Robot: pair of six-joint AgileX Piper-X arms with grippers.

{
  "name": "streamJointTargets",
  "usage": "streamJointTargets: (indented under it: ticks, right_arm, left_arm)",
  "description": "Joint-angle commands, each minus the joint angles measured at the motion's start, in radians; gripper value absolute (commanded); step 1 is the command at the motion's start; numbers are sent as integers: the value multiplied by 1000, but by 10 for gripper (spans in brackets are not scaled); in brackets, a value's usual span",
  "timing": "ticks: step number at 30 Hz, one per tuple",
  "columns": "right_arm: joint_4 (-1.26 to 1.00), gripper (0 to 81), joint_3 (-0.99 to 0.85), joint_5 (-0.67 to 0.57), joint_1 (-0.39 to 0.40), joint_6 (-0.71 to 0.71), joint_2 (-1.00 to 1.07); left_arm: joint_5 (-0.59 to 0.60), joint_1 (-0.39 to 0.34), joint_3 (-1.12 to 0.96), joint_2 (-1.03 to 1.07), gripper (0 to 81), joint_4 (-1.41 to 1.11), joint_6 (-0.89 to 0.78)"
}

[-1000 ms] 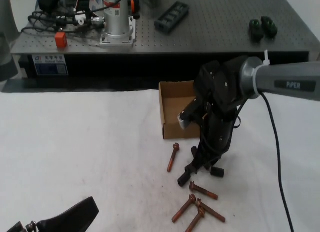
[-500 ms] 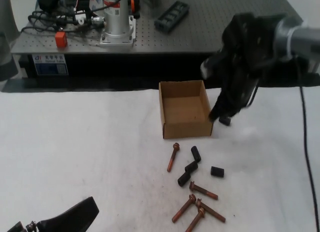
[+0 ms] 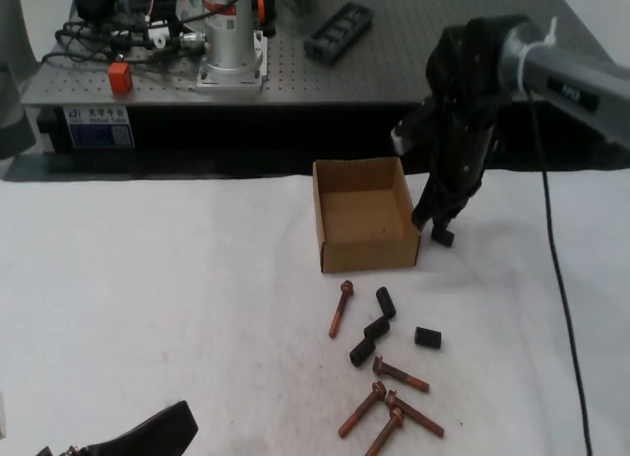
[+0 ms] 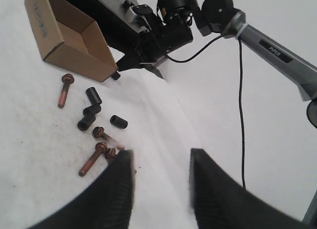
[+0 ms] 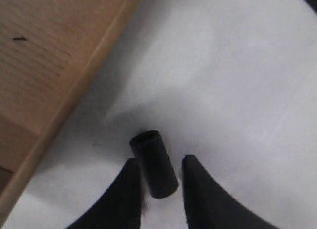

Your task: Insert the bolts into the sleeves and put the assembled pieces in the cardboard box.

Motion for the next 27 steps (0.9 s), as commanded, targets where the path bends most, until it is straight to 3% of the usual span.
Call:
streamJointTargets:
  ticks: [1, 12, 15, 17, 21, 23, 27]
  right_arm:
    - [3, 212, -16, -1, -5, -4, 0]
    - [6, 207, -16, -1, -7, -28, 68]
    - [5, 127, -19, -1, -7, -26, 62]
    - [5, 24, -18, -1, -10, -26, 45]
    - [5, 10, -18, -23, -30, 17, -20]
    - [26, 10, -18, -106, -51, 80, -76]
    - [83, 10, 14, -425, -112, 214, -227]
  left_arm:
    - [6, 2, -12, -10, 279, -11, 13]
    - [6, 2, -12, -10, 279, -8, 13]
    - [6, 2, -12, -10, 279, -8, 13]
    - [6, 2, -12, -10, 265, -8, 20]
    - [-24, 2, -12, -2, 208, -85, 119]
    - [-49, 2, -12, 19, 205, -139, 173]
    - [-14, 2, -47, 141, 207, -74, 272]
